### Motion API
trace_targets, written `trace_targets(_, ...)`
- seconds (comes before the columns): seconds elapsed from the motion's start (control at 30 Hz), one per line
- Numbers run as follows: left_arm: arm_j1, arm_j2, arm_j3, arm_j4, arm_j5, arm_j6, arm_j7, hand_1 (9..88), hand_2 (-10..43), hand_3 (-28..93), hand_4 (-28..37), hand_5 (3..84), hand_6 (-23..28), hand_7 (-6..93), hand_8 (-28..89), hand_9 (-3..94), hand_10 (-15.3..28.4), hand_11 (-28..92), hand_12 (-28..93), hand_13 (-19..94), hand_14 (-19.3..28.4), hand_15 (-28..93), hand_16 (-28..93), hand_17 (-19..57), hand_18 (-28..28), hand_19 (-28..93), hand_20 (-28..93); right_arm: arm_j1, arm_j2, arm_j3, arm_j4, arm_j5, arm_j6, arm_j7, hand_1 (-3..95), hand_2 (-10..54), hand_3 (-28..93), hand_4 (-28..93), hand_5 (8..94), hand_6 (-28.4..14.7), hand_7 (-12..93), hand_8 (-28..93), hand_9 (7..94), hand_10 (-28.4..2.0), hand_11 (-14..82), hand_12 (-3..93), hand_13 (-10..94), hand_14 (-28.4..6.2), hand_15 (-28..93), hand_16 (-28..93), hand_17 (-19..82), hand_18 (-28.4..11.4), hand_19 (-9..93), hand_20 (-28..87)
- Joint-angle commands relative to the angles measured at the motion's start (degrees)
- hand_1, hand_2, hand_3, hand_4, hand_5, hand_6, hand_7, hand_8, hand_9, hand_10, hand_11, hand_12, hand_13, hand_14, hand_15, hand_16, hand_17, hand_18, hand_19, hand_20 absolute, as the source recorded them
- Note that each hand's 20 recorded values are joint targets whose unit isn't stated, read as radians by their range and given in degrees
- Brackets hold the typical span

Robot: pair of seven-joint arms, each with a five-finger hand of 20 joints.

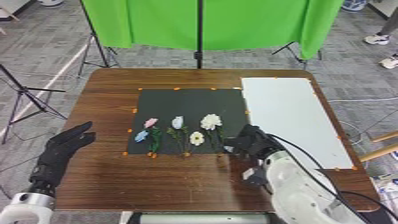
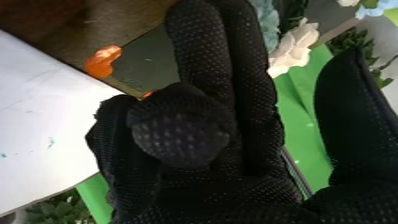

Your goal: Arrange flowers

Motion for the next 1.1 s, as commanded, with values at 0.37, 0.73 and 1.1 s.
trace_targets(0.37, 0.7, -0.39, 0.08, -0.16, 0.27, -0.40, -0.87, 28.6, -2.9, 66, -16.8, 41.8, 6.0, 8.7, -6, 43.6, 14.4, 18, 11, 35, 17.6, 14, -1, 4.5, 12.4, 10, 13, 2.5, 0.4, -0.9, 1.4, -2.3, 5.2, -0.8, 28.5, 3.9, 57, -11, 85.0, -2.4, 21, -8, 90.7, -15.6, 24.6, 23.9, 92, -5.4, 57, 35, 62, -18.3, 93, 57)
trace_targets(0.73, 0.6, -0.02, 0.04, -0.08, 0.16, -0.34, -0.67, 28.6, -2.9, 66, -16.7, 41.8, 6.0, 8.6, -6, 43.7, 14.3, 18, 11, 35, 17.5, 14, -1, 4.6, 12.4, 10, 13, -0.5, 1.4, 5.3, 2.3, 0.6, 24.1, -9.3, 28.3, 3.8, 58, -10, 83.9, -2.3, 21, -8, 89.6, -15.4, 25.0, 24.2, 91, -5.4, 58, 35, 61, -18.2, 93, 57)
trace_targets(1.1, -2.8, 2.35, 1.75, 1.62, -1.13, 0.77, 2.32, 28.9, -1.7, 66, -17.3, 44.0, 6.9, 8.6, -6, 44.1, 14.6, 18, 10, 34, 16.6, 12, -2, 6.6, 10.2, 9, 13, -5.9, -6.0, 22.1, 8.4, 76.5, 13.5, -55.6, 13.8, 2.0, 71, -14, 52.8, -2.2, 12, -7, 55.1, -16.8, 8.1, 18.4, 49, -17.4, 18, 27, 22, -17.9, 34, 38)
